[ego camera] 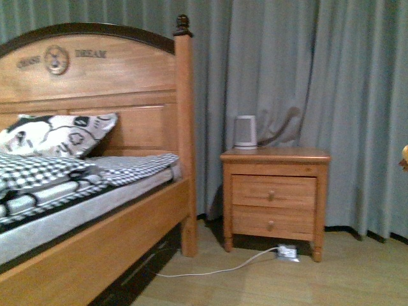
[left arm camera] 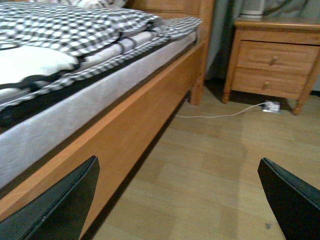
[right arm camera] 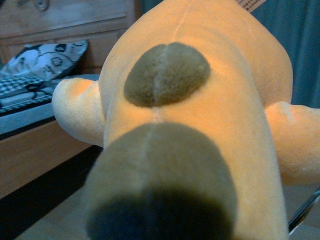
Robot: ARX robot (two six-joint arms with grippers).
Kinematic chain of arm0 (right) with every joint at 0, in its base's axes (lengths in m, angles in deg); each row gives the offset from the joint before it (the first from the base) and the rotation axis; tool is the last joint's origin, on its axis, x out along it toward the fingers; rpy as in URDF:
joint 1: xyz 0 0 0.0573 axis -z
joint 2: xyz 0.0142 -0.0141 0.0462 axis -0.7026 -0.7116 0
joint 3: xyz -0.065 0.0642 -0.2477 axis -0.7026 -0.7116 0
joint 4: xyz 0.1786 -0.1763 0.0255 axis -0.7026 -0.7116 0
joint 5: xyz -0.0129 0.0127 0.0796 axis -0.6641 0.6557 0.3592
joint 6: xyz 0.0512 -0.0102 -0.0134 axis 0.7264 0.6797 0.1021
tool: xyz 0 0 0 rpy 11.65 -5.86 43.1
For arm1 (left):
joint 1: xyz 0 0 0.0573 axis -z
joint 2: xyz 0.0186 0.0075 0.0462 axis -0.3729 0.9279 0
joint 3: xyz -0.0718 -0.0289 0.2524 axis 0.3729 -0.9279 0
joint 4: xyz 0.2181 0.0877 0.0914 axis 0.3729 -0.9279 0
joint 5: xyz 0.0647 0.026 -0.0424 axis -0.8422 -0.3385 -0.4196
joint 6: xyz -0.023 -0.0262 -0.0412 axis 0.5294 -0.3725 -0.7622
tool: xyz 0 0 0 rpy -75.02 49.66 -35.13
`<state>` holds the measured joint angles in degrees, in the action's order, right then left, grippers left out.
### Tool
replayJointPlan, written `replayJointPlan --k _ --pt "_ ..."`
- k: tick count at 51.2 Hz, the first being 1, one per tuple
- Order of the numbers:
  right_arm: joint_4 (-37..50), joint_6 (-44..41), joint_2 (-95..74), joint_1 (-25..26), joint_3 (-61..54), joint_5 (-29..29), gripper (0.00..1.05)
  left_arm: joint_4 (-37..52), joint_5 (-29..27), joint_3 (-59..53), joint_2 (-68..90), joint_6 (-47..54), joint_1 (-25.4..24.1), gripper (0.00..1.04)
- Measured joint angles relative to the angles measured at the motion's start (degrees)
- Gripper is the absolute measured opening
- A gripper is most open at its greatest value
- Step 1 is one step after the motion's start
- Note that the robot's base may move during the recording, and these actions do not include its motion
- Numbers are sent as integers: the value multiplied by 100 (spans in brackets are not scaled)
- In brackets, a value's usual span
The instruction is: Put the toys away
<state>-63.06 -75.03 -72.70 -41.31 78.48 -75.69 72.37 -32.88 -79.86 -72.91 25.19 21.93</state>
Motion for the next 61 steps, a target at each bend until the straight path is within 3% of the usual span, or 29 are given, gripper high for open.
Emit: replayJointPlan --k 61 --pt "0 0 0 17 0 31 11 0 -2 0 0 0 -2 98"
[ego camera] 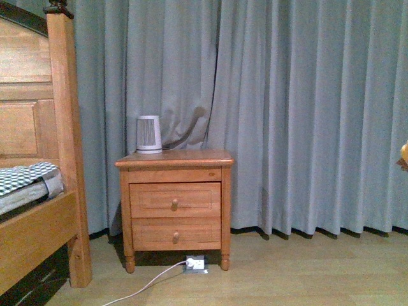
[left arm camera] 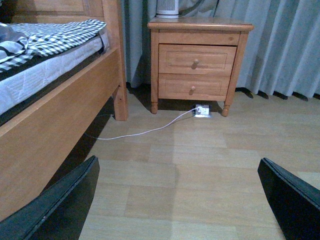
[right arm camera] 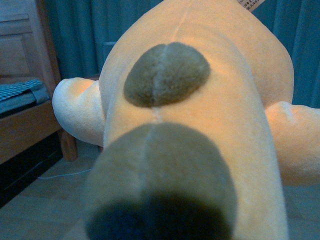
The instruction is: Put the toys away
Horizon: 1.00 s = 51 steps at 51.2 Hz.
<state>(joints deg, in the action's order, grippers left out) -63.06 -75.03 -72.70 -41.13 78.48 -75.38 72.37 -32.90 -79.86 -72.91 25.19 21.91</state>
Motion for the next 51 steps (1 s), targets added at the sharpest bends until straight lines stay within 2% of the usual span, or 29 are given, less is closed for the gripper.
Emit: replayJointPlan --k 51 --pt "0 -2 0 2 0 2 11 0 -2 0 0 0 0 98"
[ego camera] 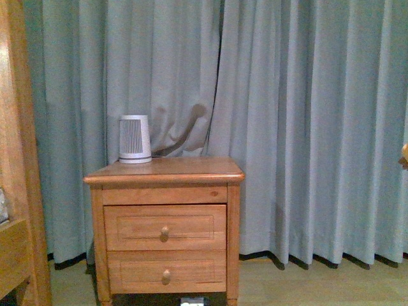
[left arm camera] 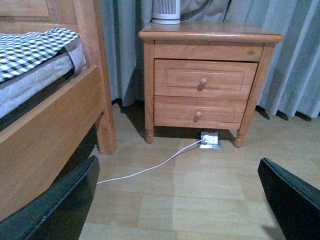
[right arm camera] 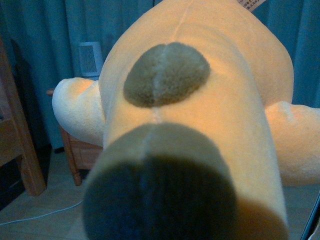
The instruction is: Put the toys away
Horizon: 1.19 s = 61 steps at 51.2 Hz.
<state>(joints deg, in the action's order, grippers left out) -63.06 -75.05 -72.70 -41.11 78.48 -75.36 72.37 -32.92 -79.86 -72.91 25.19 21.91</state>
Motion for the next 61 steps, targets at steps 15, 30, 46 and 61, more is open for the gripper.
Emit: replayJointPlan --k 15,30,46,61 --pt "0 2 0 0 0 -4 11 0 2 0 2 0 0 98" --pt "0 2 0 -2 0 0 11 0 2 0 0 0 0 98" --pt "0 2 0 -2 -2 -2 11 0 2 0 0 0 0 98" --pt "0 2 0 -2 -2 -2 11 0 2 0 0 0 0 98"
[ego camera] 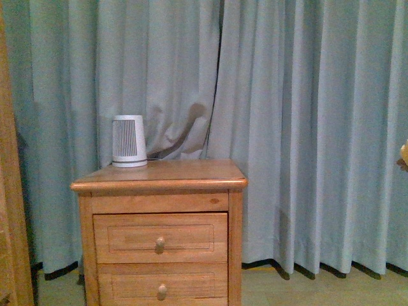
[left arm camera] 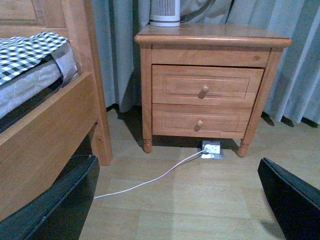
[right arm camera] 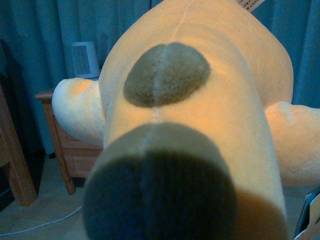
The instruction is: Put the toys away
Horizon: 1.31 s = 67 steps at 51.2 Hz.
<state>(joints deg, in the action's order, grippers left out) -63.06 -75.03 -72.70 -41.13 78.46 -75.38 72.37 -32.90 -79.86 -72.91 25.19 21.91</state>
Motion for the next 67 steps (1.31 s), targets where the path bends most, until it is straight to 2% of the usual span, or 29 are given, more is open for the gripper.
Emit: replayJointPlan --k 67 --pt "0 0 0 0 0 -7 11 0 -7 0 -2 0 4 98"
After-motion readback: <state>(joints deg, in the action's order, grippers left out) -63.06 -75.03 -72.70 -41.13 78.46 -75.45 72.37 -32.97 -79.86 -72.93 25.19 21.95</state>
